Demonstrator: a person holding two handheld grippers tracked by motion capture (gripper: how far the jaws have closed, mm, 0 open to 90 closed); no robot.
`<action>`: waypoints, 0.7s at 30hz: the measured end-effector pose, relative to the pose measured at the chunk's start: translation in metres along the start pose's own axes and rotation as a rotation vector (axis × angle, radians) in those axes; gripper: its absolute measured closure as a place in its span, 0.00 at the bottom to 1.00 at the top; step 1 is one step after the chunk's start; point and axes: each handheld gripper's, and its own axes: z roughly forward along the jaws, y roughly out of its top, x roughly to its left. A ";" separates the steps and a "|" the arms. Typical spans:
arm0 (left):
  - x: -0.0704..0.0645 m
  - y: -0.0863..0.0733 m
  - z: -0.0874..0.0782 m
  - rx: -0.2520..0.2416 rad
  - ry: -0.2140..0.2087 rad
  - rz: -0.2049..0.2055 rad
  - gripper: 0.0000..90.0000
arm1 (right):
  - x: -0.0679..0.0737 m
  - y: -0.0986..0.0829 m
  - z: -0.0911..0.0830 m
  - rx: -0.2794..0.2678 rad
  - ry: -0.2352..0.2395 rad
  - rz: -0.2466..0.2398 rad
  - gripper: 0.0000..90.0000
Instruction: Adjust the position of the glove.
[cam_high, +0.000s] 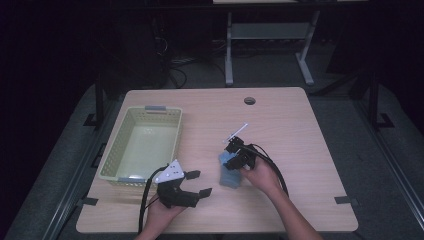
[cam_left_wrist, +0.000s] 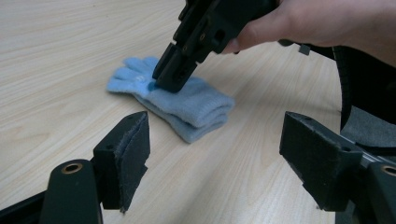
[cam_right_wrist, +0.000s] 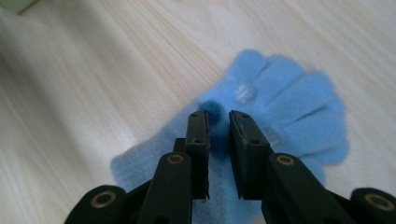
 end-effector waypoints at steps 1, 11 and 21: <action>0.000 0.000 0.000 -0.003 0.000 -0.004 0.27 | -0.001 0.000 0.002 0.005 0.000 -0.001 0.86; -0.002 -0.001 0.005 0.012 -0.010 -0.004 0.27 | -0.002 -0.005 0.000 -0.015 0.006 0.010 0.75; 0.001 -0.001 0.017 0.059 -0.020 -0.036 0.27 | -0.007 -0.025 -0.019 -0.089 0.030 0.082 0.58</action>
